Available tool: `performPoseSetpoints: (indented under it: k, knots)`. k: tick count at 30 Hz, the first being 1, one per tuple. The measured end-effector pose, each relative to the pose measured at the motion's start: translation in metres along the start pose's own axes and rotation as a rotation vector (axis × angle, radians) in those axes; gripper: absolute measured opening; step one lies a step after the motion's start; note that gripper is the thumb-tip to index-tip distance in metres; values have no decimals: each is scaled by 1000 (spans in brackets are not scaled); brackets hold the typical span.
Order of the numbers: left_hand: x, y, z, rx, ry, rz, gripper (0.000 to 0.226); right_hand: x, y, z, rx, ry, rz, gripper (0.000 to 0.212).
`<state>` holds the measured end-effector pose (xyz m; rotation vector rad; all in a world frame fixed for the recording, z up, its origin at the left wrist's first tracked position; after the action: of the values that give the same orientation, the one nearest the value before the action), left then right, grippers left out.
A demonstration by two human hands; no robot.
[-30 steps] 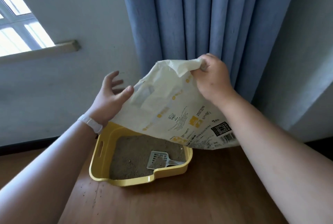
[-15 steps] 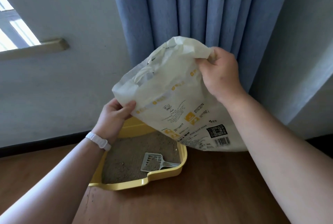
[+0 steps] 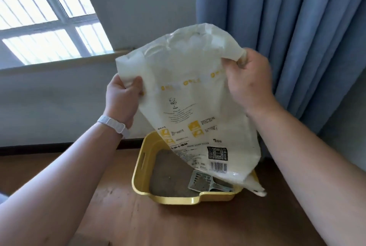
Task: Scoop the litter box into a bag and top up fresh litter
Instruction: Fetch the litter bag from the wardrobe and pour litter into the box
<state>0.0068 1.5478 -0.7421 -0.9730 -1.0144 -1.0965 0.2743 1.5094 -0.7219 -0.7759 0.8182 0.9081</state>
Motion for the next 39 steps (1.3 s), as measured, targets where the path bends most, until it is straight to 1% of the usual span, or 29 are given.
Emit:
performPoseSetpoints:
  k: [2, 4, 7, 9, 11, 14, 17, 19, 21, 24, 27, 32, 35, 37, 39]
  knots:
    - [7, -27, 9, 58, 7, 30, 7, -6, 26, 0, -47, 23, 9, 25]
    - [11, -59, 14, 85, 9, 66, 12, -11, 52, -1, -97, 28, 20, 30]
    - [18, -110, 14, 78, 54, 108, 18, -16, 91, -1, -135, 37, 1, 32]
    - [20, -140, 17, 76, 76, 174, 19, -12, 123, -2, -167, 93, 7, 32]
    - [16, -168, 21, 80, 60, 273, 19, -5, 160, -9, -232, 169, -10, 32]
    - [6, -211, 27, 86, 32, 363, 18, -1, 211, -20, -308, 219, -20, 28]
    - [-4, -253, 35, 98, -1, 449, 13, -6, 256, -27, -370, 213, -24, 22]
    - [-11, -281, 44, 104, -30, 491, 5, -11, 287, -30, -406, 199, -12, 22]
    - [-20, -306, 53, 111, -59, 536, 6, -14, 317, -33, -434, 205, -15, 21]
    - [-42, -343, 70, 128, -118, 599, 6, -15, 360, -35, -489, 210, -46, 20]
    - [-74, -375, 92, 110, -183, 626, 5, -8, 399, -35, -532, 208, -86, 18]
    - [-129, -405, 130, 58, -250, 701, 20, 21, 456, -28, -598, 249, -267, 19]
    - [-166, -414, 154, 18, -295, 808, 23, 38, 486, -23, -635, 261, -419, 24]
    - [-191, -416, 171, -33, -321, 909, 24, 52, 507, -19, -664, 258, -465, 28]
    - [-212, -414, 186, -77, -348, 1027, 26, 68, 525, -19, -733, 249, -527, 30]
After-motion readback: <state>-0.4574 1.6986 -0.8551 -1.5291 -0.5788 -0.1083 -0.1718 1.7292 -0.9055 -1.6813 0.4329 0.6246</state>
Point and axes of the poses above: each hand's wrist, its own z-axis towards the middle knuckle, its own y-axis out of the palm, x = y × z, the point moved 3 cm from there along z, towards the middle knuckle, and after that the axes turned 8 degrees about -x, right-handed, at the moved point
